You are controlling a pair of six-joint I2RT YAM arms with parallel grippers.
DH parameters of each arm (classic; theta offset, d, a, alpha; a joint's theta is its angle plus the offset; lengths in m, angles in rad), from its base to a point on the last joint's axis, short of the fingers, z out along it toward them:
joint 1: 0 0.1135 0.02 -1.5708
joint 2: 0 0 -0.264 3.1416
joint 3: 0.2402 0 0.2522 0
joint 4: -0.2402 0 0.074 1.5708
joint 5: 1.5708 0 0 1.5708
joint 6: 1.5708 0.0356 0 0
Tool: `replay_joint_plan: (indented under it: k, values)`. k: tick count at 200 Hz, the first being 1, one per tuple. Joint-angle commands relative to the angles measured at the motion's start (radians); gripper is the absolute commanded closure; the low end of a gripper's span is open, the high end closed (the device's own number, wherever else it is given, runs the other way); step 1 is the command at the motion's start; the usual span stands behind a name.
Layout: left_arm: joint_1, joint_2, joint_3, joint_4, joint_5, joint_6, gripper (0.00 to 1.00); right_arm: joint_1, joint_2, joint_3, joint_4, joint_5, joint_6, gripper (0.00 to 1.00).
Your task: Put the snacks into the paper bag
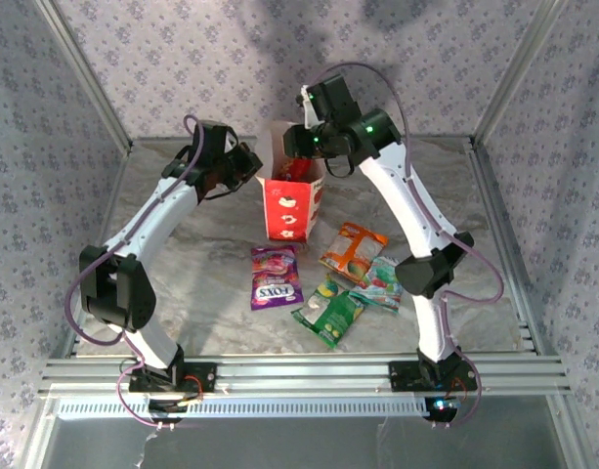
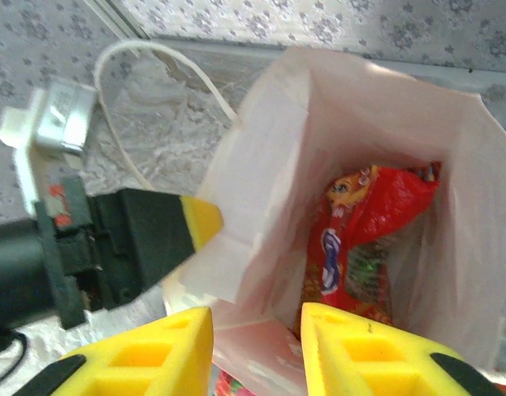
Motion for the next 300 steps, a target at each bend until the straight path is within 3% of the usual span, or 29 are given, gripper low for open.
replay_joint_plan:
  k: [1,79,131,201,231,300]
  values:
    - [0.008,0.021,0.064,-0.080,-0.002,0.041,0.95,0.009,-0.087,-0.063,-0.010,0.040,-0.040,0.64]
    - [0.034,0.077,0.218,-0.256,-0.048,0.146,0.93,0.010,-0.387,-0.482,0.145,0.056,-0.059,0.59]
    - [0.035,0.123,0.305,-0.340,-0.023,0.226,0.78,-0.025,-0.556,-0.730,0.228,0.078,-0.052,0.56]
    - [0.028,0.234,0.525,-0.562,0.098,0.419,0.68,-0.114,-0.646,-0.849,0.267,0.033,-0.042,0.55]
    - [-0.001,0.270,0.606,-0.660,0.048,0.511,0.65,-0.140,-0.659,-0.883,0.286,0.009,-0.041,0.54]
    - [-0.023,0.336,0.746,-0.712,-0.001,0.543,0.66,-0.174,-0.663,-0.926,0.304,-0.036,-0.037,0.54]
